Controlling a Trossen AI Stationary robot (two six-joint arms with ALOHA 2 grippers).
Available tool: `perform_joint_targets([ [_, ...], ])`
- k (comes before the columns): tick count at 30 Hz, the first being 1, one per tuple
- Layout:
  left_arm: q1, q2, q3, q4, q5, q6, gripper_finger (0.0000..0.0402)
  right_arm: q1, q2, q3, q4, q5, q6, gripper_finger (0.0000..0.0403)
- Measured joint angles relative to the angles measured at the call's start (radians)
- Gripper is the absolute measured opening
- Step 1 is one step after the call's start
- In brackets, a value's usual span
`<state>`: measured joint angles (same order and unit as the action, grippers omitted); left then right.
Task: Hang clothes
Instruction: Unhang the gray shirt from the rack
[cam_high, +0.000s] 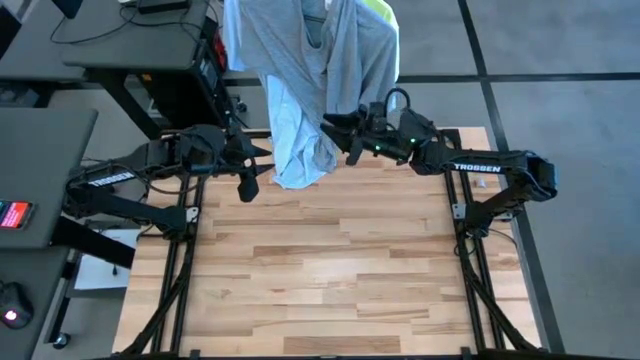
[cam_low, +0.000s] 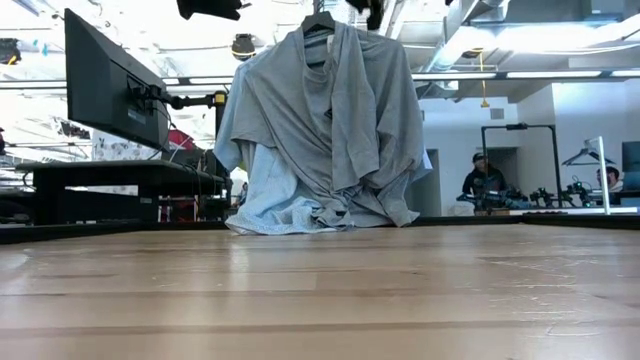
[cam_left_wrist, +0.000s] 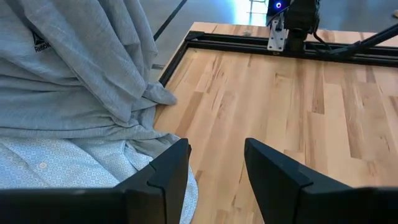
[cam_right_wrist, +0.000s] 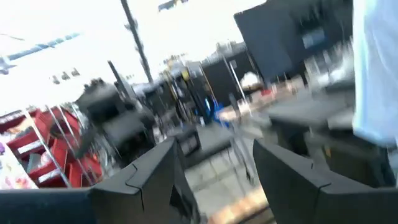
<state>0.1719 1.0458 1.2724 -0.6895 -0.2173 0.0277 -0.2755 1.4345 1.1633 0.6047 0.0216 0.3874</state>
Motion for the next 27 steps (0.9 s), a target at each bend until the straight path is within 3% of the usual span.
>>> perform_joint_targets([
  [9, 0.000, 0.001, 0.000, 0.000, 0.000, -0.005, 0.0141, -0.001, -0.009, 0.000, 0.069, -0.004, -0.004, 0.0202],
  [16, 0.000, 0.001, 0.000, -0.001, 0.000, -0.001, 0.0141, -0.002, -0.007, 0.030, -0.035, -0.046, -0.078, 0.0202],
  [22, 0.000, 0.001, 0.000, -0.001, 0.000, 0.051, 0.0141, -0.012, -0.008, 0.246, -0.422, -0.040, -0.341, 0.0202],
  [27, 0.000, 0.001, 0.000, -0.001, 0.000, 0.072, 0.0141, -0.065, -0.008, 0.461, -0.780, 0.109, -0.523, 0.0202],
])
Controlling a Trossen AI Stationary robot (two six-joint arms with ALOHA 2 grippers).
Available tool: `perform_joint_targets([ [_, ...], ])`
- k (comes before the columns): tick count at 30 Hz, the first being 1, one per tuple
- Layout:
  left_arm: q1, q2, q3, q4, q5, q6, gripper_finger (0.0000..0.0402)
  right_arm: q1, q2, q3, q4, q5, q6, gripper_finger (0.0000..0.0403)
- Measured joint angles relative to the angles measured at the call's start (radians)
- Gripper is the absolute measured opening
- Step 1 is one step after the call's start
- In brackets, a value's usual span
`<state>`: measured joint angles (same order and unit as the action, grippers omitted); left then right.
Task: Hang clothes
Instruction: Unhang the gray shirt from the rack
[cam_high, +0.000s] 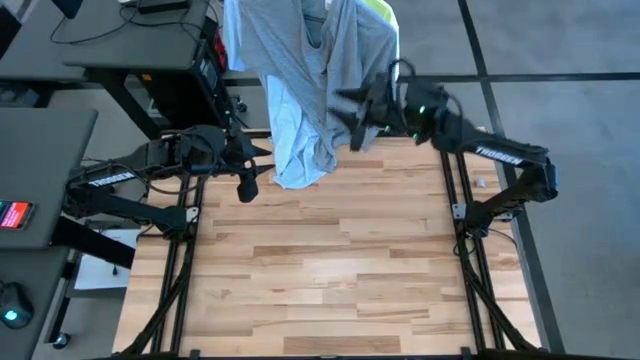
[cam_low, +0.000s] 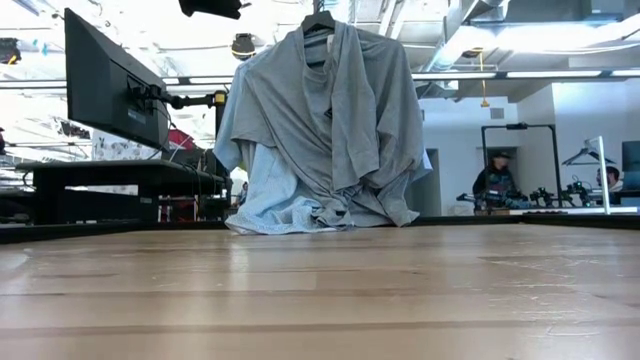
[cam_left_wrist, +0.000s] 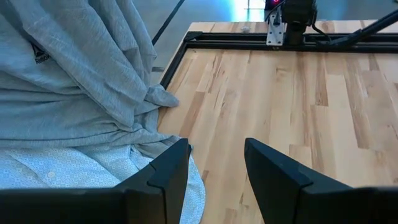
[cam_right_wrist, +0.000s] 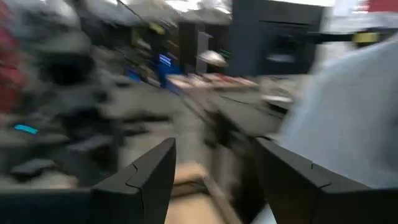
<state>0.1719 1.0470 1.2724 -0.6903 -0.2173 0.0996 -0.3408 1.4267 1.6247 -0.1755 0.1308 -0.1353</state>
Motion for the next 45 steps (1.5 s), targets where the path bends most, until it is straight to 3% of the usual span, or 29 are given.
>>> perform_joint_targets([
  [5, 0.000, 0.000, 0.000, 0.000, 0.000, -0.005, 0.0141, -0.106, -0.001, 0.145, -0.130, 0.081, -0.143, 0.0202],
  [13, 0.000, 0.000, 0.000, -0.002, 0.000, -0.019, 0.0141, -0.357, 0.004, 0.186, -0.135, 0.078, -0.180, 0.0202],
  [18, 0.000, 0.000, 0.000, -0.012, 0.000, -0.021, 0.0141, -0.483, 0.051, 0.187, -0.132, -0.068, -0.126, 0.0202],
  [21, 0.000, 0.000, 0.000, -0.015, -0.001, -0.017, 0.0141, -0.526, 0.093, 0.186, -0.132, -0.128, -0.113, 0.0202],
  [27, 0.000, 0.000, 0.000, -0.019, -0.002, -0.015, 0.0141, -0.578, 0.176, 0.186, -0.126, -0.136, -0.127, 0.0202],
  [33, 0.000, 0.000, 0.000, -0.041, -0.004, -0.017, 0.0141, -0.590, 0.229, 0.186, -0.099, -0.137, -0.127, 0.0202],
  [37, 0.000, 0.000, 0.000, -0.049, -0.005, -0.017, 0.0141, -0.583, 0.231, 0.186, -0.090, -0.195, -0.126, 0.0200],
  [41, 0.000, 0.000, 0.000, -0.048, -0.008, -0.009, 0.0141, -0.582, 0.231, 0.186, -0.091, -0.208, -0.080, 0.0166],
  [45, 0.000, 0.000, 0.000, -0.047, -0.011, 0.000, 0.0141, -0.584, 0.229, 0.186, -0.087, -0.236, -0.057, 0.0089],
])
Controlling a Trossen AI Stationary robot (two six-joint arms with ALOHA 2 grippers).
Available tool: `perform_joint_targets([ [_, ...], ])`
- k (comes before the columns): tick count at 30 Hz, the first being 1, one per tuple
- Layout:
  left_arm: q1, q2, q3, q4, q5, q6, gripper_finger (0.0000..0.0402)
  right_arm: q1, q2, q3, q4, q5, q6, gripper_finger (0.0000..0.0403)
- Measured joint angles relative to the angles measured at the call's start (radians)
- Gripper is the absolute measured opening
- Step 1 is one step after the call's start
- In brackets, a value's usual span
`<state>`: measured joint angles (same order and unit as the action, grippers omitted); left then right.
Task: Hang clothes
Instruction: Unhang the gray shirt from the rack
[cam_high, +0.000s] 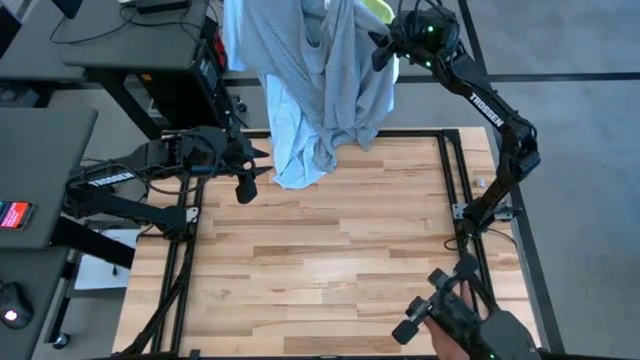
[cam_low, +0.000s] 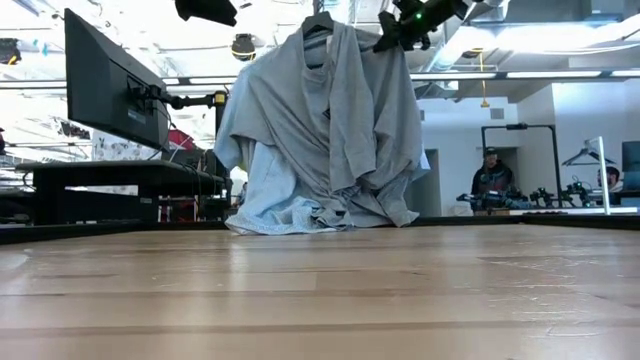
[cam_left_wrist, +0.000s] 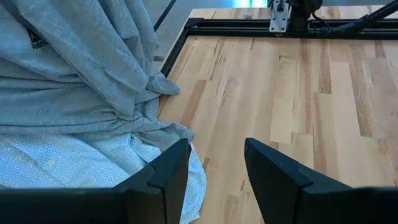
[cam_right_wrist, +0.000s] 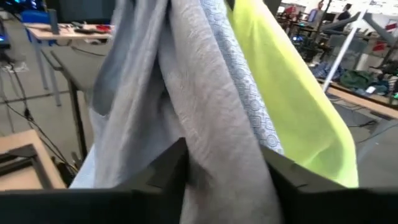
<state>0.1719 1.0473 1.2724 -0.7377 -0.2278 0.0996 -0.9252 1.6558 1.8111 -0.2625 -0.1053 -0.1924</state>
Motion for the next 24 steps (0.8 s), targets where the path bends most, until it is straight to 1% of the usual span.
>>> perform_joint_targets([
  [2, 0.000, 0.000, 0.000, 0.000, -0.002, 0.005, 0.0141, -0.002, 0.000, 0.000, 0.002, -0.009, 0.005, 0.0039],
  [3, 0.000, 0.000, 0.000, 0.000, -0.002, 0.004, 0.0141, -0.004, 0.000, 0.000, 0.000, -0.007, 0.005, 0.0028],
  [8, 0.000, 0.000, 0.000, -0.011, -0.002, -0.008, 0.0141, -0.015, -0.004, 0.000, 0.004, -0.004, 0.024, 0.0027],
  [12, 0.000, 0.000, 0.000, -0.013, -0.002, -0.008, 0.0141, -0.007, -0.018, 0.016, -0.013, -0.006, 0.007, 0.0027],
  [21, 0.000, 0.000, 0.000, -0.013, -0.001, -0.024, 0.0141, -0.005, -0.020, 0.196, -0.188, -0.005, -0.023, 0.0027],
  [24, 0.000, 0.000, 0.000, -0.013, -0.001, -0.025, 0.0141, -0.005, -0.020, 0.255, -0.216, -0.006, -0.022, 0.0027],
])
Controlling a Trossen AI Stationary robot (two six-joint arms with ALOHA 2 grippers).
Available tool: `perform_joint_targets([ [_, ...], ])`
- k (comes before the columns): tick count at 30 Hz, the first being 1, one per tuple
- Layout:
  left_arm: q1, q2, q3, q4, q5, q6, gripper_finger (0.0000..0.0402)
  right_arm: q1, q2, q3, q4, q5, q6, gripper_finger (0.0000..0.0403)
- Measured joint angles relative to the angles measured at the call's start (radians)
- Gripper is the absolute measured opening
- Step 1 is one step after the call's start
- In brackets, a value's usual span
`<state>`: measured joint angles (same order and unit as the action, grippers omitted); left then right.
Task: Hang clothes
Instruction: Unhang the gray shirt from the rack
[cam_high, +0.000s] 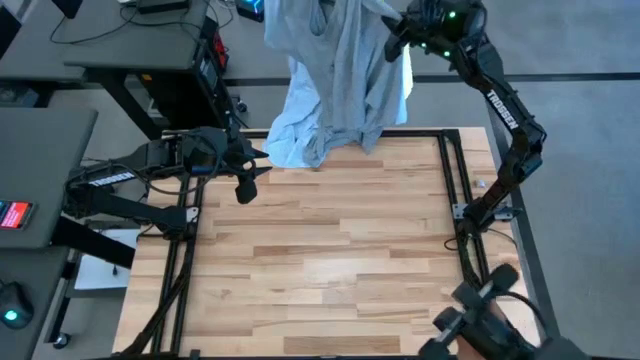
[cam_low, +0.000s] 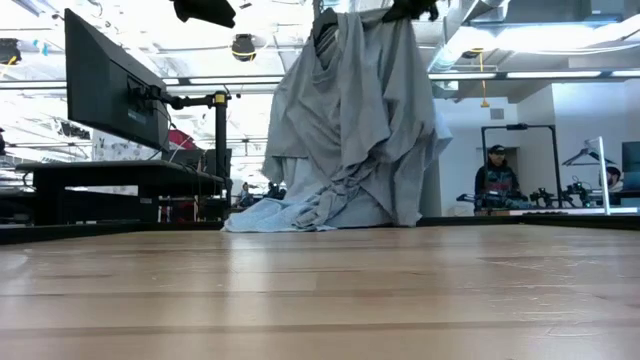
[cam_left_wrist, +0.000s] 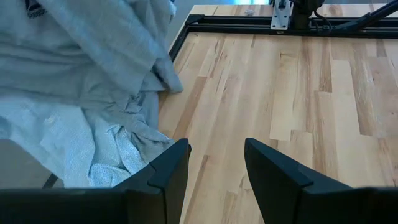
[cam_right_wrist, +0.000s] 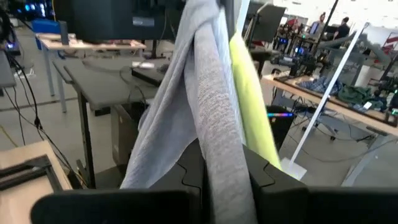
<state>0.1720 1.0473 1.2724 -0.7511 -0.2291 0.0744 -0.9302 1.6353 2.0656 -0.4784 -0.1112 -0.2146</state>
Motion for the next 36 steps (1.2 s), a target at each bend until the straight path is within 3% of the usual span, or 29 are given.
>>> perform_joint_targets([
  [18, 0.000, 0.000, 0.000, 0.000, 0.000, -0.004, 0.0141, 0.067, -0.002, 0.289, -0.254, 0.013, 0.020, 0.0025],
  [36, 0.000, -0.040, 0.003, 0.125, -0.013, -0.032, 0.0141, 0.318, -0.083, 0.285, -0.375, 0.006, 0.093, 0.0022],
])
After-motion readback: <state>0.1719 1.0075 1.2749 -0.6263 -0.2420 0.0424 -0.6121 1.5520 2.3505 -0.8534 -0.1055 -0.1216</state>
